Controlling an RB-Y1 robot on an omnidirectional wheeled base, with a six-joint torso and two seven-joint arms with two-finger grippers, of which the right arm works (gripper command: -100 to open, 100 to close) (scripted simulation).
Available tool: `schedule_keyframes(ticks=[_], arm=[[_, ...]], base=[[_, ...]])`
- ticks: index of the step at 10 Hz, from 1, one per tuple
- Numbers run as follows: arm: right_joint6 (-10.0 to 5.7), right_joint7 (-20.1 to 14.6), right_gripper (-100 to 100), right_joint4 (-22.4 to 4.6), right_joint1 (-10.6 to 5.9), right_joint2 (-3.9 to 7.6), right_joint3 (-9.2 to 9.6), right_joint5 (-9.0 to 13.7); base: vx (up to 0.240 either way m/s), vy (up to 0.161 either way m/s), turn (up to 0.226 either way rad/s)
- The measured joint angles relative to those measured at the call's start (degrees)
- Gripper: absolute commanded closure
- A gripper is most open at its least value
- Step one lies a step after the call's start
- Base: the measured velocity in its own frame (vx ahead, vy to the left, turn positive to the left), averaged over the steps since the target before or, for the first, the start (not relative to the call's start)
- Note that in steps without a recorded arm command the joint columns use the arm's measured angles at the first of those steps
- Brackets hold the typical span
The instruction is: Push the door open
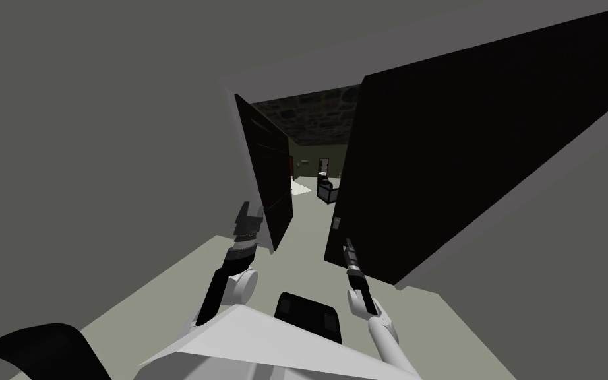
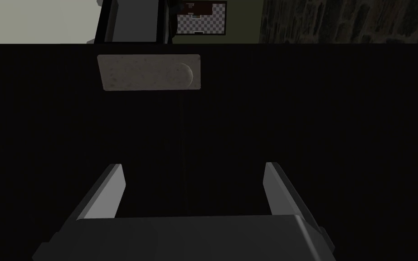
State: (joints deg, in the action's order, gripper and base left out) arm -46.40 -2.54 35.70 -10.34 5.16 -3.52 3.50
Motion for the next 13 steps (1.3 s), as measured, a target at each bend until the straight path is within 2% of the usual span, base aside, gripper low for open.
schedule_keyframes(ticks=[4, 13], arm=[[-0.79, 0.30, -100, -4.41, -1.80, -0.11, -0.06, 0.11], [-1.27, 0.64, -100, -5.03, -1.78, 0.20, -0.83, 0.58]], base=[[0.019, -0.033, 0.053], [0.189, -0.011, 0.027]])
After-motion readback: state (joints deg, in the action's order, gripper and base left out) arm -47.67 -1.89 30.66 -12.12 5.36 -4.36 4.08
